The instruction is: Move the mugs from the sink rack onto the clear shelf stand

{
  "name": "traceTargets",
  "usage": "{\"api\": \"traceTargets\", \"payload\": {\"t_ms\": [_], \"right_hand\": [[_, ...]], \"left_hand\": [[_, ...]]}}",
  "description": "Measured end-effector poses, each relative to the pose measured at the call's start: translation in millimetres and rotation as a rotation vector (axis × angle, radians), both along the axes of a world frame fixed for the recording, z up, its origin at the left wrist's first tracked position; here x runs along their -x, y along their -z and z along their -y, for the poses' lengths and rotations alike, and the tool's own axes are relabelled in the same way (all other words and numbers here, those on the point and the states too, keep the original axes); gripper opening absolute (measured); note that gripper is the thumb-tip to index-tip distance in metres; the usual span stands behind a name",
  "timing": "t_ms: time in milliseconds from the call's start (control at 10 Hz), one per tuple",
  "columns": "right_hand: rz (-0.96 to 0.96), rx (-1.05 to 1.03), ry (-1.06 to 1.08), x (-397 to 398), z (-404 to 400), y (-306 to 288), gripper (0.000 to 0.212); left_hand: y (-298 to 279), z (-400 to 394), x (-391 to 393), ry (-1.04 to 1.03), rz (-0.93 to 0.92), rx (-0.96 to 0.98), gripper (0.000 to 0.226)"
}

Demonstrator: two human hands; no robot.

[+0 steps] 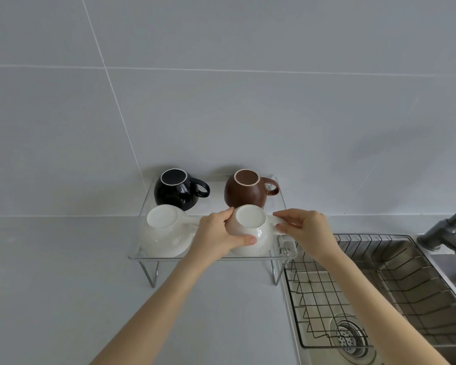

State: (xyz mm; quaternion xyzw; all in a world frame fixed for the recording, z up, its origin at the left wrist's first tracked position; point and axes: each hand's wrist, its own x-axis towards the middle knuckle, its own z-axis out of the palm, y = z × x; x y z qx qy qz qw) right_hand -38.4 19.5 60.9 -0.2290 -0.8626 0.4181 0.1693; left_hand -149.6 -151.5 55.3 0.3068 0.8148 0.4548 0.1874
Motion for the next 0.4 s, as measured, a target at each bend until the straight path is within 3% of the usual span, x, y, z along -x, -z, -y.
{"api": "traceTargets", "payload": {"t_ms": [100, 200, 400], "right_hand": [[0.017, -0.031, -0.019, 1, 1, 1, 0.026], [0.156, -0.047, -0.107, 0, 1, -10, 0.035], [0.057, 0.064, -0.108, -11, 20, -17, 0.064]], "left_hand": [[0, 2, 0, 0.007, -0.011, 0.005, 0.072], [-2, 1, -4, 0.019, -0.047, 0.061, 0.082], [-12, 9, -30, 0.051, -0.169, 0.071, 0.096]]}}
